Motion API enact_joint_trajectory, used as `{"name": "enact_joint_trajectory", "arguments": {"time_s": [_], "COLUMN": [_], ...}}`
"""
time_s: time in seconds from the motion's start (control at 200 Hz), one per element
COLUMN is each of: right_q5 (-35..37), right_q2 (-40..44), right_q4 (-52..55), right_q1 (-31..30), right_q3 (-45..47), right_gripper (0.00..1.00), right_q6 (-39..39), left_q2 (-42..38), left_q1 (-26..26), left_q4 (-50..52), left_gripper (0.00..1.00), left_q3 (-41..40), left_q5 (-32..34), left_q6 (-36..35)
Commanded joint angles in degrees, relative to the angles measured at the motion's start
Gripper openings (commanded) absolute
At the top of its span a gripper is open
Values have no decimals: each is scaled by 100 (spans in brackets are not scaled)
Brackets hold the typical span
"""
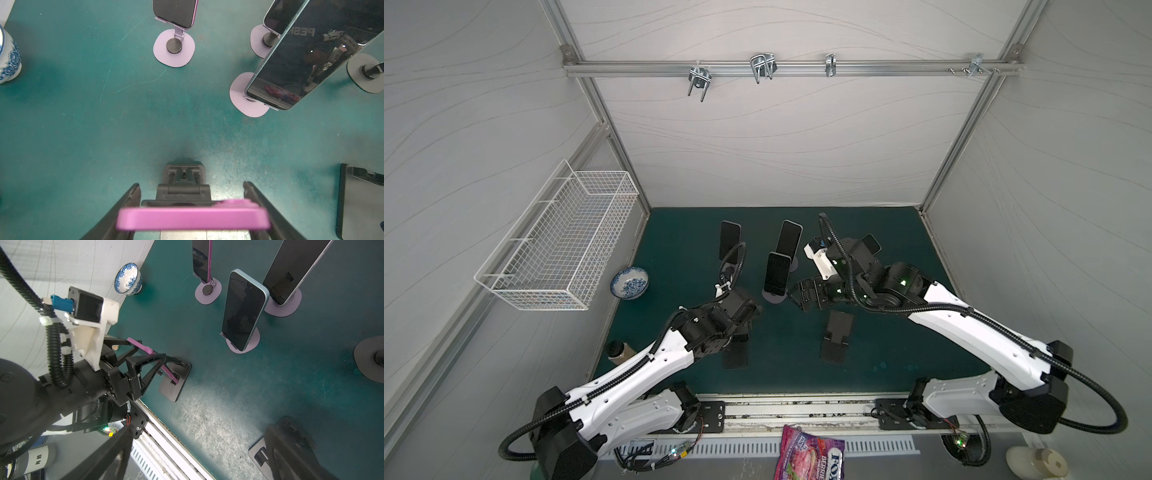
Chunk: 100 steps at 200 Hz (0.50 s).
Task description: Remove the phone from the phone stand
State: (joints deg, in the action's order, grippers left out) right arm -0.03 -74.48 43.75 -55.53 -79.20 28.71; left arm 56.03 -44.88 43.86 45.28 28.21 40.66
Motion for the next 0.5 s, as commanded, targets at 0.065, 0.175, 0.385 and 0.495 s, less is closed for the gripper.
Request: {"name": "enact_joint_trajectory", "arguments": {"time_s": [0.065, 0.175, 0.385, 0.495], "right_q5": [-8, -32, -49, -111], "right_q2": [75, 48, 50, -21], "right_q4": [79, 44, -94, -95], "right_q1": [22, 22, 24, 24], "right_q3": [-14, -39, -138, -218], "right_gripper": [99, 99, 99, 99], "right_q6": [60, 66, 65, 21], "left_q2": [-210, -284, -380, -413], "left_q1": [19, 19, 23, 23], "left_q4": [16, 46, 371, 605], "left_gripper": [64, 62, 59, 59], "left_q3": [65, 110, 367, 526], "left_q5": [70, 18, 5, 24], "left_q6": [57, -6, -177, -210]}}
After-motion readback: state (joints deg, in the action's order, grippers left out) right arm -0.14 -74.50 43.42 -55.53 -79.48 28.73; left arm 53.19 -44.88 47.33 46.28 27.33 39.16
